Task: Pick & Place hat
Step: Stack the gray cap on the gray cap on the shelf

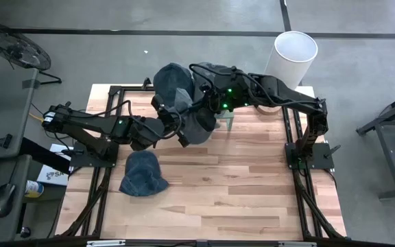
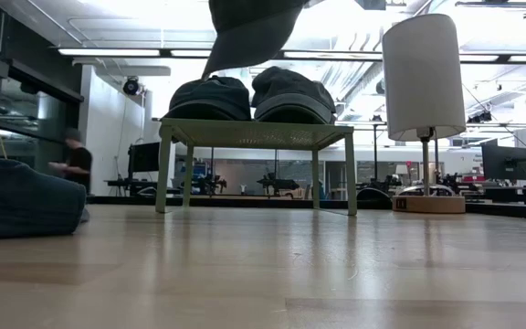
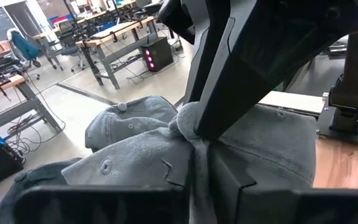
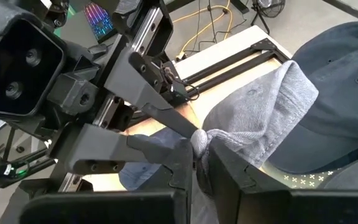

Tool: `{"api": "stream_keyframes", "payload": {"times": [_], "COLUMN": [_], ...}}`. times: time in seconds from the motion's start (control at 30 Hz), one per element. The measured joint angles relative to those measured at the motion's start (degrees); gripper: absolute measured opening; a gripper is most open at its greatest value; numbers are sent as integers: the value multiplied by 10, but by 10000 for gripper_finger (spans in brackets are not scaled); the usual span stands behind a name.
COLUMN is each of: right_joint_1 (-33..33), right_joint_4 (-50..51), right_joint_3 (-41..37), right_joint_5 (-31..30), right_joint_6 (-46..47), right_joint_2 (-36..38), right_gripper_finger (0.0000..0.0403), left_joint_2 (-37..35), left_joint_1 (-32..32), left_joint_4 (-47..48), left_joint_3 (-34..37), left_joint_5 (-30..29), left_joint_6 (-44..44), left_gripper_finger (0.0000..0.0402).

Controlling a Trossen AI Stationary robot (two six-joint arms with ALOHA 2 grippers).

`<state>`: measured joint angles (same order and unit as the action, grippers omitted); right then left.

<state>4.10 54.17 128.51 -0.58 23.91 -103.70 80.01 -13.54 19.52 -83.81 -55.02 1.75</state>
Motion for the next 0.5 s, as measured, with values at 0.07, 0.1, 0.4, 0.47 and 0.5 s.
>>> {"api": "stream_keyframes", "payload": {"times": [0.07,0.1,0.4,0.47,0.5], "right_joint_1": [0,0,-1,0,0], "right_joint_4": [-1,-1,-6,-11,-17], "right_joint_3": [0,0,0,0,0], "right_joint_5": [1,1,26,41,43], "right_joint_6": [-4,-5,-38,-50,-57], "right_joint_2": [1,3,21,28,31], "right_gripper_finger": [26,25,22,22,22], "left_joint_2": [0,0,-18,-30,-37], "left_joint_1": [0,0,-13,-19,-20], "left_joint_4": [-1,-1,-4,-2,-3], "left_joint_3": [0,0,0,0,0], "left_joint_5": [0,0,5,4,3], "left_joint_6": [-11,-22,-104,-109,-115], "left_gripper_finger": [58,69,155,167,172]}}
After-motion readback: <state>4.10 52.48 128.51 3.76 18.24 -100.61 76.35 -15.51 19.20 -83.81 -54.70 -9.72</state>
